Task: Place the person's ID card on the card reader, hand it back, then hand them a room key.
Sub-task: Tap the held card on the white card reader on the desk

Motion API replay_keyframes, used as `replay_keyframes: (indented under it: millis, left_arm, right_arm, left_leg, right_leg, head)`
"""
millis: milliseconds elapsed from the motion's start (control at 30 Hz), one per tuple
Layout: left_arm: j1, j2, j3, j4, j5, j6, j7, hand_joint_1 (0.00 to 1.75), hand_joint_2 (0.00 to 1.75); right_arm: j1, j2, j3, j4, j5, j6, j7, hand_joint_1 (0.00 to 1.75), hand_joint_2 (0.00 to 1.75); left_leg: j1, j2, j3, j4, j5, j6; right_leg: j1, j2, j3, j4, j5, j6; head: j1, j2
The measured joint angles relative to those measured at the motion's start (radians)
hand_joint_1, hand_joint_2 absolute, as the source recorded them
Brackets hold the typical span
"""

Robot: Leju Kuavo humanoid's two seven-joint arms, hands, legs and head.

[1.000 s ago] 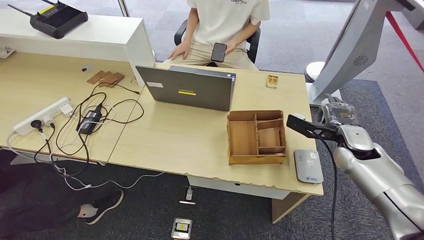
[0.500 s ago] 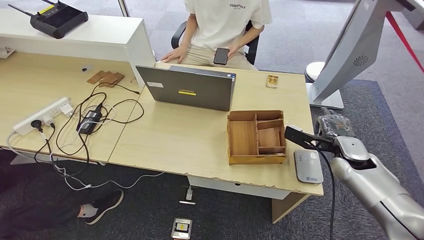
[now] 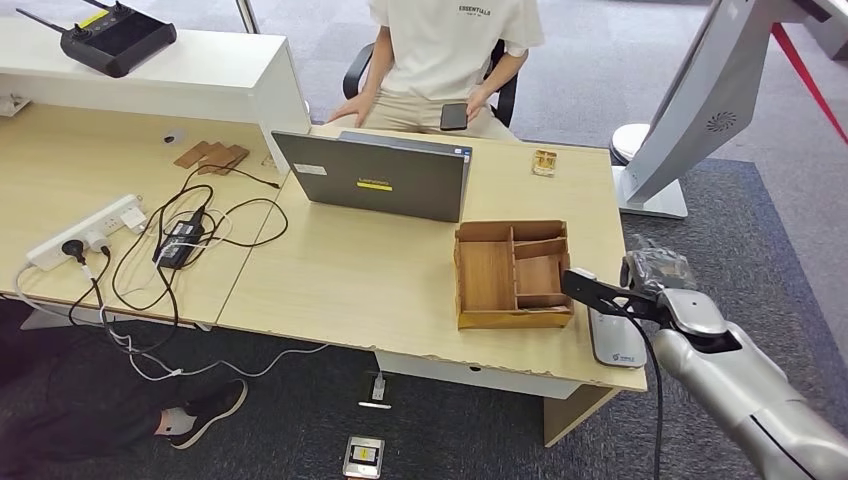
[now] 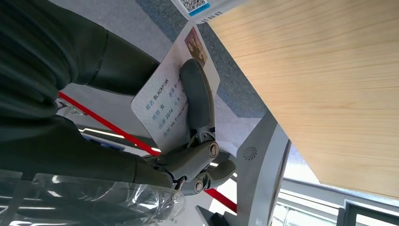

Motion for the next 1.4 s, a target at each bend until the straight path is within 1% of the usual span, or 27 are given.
replay_keyframes:
  millis: [433, 867, 1200, 1400]
  left_arm:
    - [-0.001, 0.003, -0.010, -0.009, 0.008, 0.011, 0.007, 0.00, 0.00]
    - [-0.007, 0.002, -0.020, -0.010, 0.005, 0.011, 0.011, 0.00, 0.00]
    - [-0.009, 0.002, -0.027, -0.010, 0.003, 0.011, 0.007, 0.00, 0.00]
    - [-0.011, 0.002, -0.028, -0.010, 0.001, 0.010, 0.007, 0.00, 0.00]
  right_arm:
    - [0.044, -0.004, -0.003, 0.001, -0.019, 0.000, -0.005, 1.75, 1.75]
    - [0.064, -0.011, -0.024, -0.008, -0.024, -0.003, 0.001, 1.75, 1.75]
    - [0.060, -0.010, -0.040, -0.014, -0.027, -0.023, 0.009, 1.75, 1.75]
    - [0.011, -0.012, -0.076, -0.044, -0.034, -0.048, 0.025, 1.75, 1.75]
  left_leg:
    - [0.000, 0.000, 0.000, 0.000, 0.000, 0.000]
    - [0.000, 0.001, 0.002, 0.000, 0.000, 0.000]
    - [0.000, 0.000, 0.001, 0.000, 0.000, 0.000]
    - [0.000, 0.000, 0.001, 0.000, 0.000, 0.000]
  right_leg:
    - [0.000, 0.000, 0.000, 0.000, 0.000, 0.000]
    - [0.000, 0.000, 0.002, 0.000, 0.000, 0.000]
    - [0.000, 0.000, 0.002, 0.000, 0.000, 0.000]
    - [0.000, 0.000, 0.001, 0.000, 0.000, 0.000]
  head:
    - [0.000, 0.000]
    - [0.000, 0.000]
    - [0.000, 0.000]
    - [0.000, 0.000]
